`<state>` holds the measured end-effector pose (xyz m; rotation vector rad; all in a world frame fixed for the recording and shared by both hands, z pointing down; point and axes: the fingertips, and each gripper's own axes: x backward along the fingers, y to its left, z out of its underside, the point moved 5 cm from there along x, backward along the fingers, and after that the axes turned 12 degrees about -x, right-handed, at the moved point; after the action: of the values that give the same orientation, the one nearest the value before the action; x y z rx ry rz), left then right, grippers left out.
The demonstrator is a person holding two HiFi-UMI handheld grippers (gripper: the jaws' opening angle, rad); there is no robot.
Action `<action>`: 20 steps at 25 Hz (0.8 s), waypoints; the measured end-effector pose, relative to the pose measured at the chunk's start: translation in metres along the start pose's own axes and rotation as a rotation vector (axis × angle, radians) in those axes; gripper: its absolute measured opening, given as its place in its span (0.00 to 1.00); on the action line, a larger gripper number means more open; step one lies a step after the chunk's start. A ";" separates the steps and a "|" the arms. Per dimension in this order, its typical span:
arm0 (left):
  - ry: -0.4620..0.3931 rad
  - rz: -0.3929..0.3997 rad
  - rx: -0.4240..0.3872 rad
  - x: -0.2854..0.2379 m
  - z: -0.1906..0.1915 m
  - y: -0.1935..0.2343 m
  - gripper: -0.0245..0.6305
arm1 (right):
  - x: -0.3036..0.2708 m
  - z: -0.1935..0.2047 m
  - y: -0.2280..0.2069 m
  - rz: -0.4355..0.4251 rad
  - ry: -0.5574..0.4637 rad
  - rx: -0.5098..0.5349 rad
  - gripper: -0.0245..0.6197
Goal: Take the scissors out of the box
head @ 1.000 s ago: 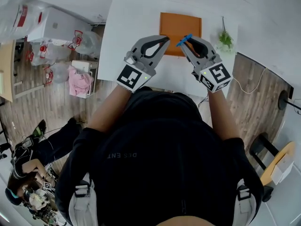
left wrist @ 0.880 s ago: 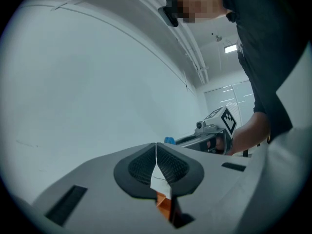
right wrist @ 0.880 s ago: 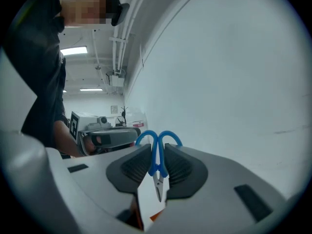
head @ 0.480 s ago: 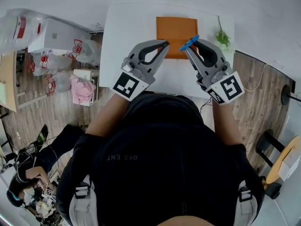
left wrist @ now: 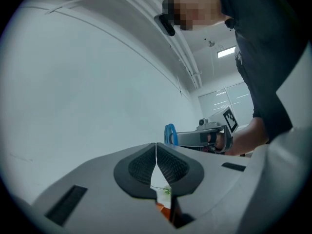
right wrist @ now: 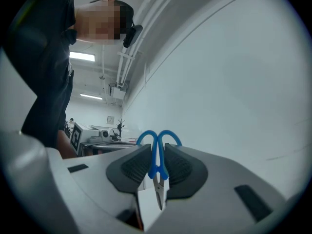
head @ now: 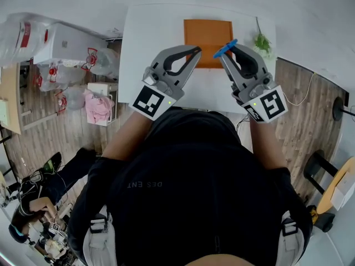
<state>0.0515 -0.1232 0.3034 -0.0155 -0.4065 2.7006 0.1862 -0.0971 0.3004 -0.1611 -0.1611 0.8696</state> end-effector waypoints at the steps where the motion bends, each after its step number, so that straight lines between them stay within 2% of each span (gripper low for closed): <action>1: 0.000 0.000 0.001 0.000 0.000 -0.001 0.07 | 0.001 0.001 0.000 0.003 0.002 -0.001 0.18; 16: 0.005 0.028 -0.050 -0.002 0.004 -0.003 0.07 | -0.003 0.006 -0.001 0.013 0.003 -0.004 0.18; 20: 0.005 0.026 -0.030 -0.002 0.006 -0.002 0.07 | -0.004 0.007 -0.001 0.012 0.004 -0.008 0.18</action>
<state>0.0537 -0.1241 0.3097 -0.0356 -0.4480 2.7195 0.1828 -0.1007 0.3069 -0.1717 -0.1601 0.8805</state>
